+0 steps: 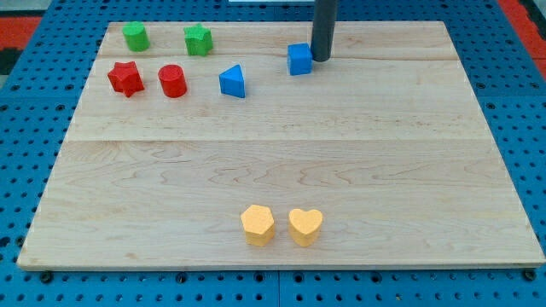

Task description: Slide the blue cube to the center

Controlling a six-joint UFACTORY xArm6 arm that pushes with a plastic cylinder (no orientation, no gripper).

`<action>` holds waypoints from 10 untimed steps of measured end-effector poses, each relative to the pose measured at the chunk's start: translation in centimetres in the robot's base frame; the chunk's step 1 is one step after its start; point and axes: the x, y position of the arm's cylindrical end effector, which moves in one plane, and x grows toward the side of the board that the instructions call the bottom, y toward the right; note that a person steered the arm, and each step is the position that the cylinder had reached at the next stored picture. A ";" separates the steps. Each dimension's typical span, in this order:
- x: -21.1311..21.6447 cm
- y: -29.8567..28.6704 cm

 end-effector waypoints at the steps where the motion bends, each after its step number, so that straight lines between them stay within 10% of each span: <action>1: 2.2 1.7; 6: -0.7 -5.7; 9: 20.9 19.3; 10: 27.6 13.7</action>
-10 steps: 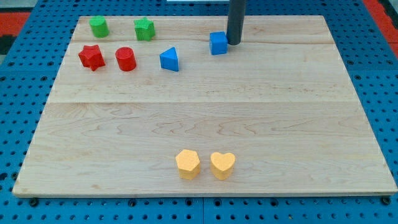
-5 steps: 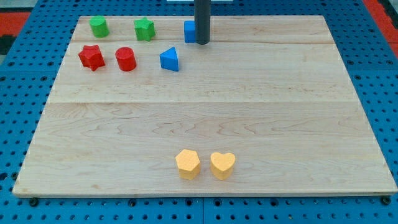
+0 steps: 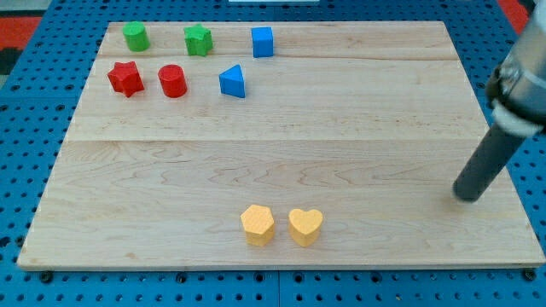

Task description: Slide the blue cube to the center

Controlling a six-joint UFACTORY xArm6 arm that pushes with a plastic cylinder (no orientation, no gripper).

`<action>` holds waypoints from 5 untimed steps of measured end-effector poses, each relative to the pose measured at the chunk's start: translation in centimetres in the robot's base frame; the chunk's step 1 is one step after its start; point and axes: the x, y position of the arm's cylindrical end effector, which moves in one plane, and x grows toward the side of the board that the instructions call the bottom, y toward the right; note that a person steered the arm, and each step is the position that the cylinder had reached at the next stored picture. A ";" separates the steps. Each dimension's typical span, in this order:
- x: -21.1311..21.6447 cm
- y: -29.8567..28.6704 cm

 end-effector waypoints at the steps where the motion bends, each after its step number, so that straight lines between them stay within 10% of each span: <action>1: 4.2 -6.6; 5: -1.3 -31.6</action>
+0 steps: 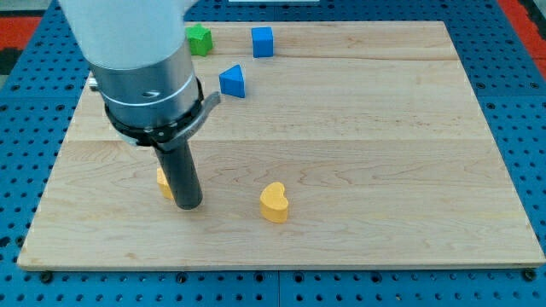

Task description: Slide the blue cube to the center

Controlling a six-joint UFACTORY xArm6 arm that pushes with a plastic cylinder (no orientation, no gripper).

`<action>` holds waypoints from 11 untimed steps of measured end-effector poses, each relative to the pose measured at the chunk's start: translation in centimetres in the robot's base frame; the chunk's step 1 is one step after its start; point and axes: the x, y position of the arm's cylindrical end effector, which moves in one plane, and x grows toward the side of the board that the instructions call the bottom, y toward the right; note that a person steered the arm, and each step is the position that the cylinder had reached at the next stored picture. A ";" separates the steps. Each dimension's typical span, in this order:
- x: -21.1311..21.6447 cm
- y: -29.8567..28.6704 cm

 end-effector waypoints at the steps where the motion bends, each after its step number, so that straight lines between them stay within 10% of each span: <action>1: -2.1 -5.7; 8: -11.0 -13.4; 11: -10.4 -5.6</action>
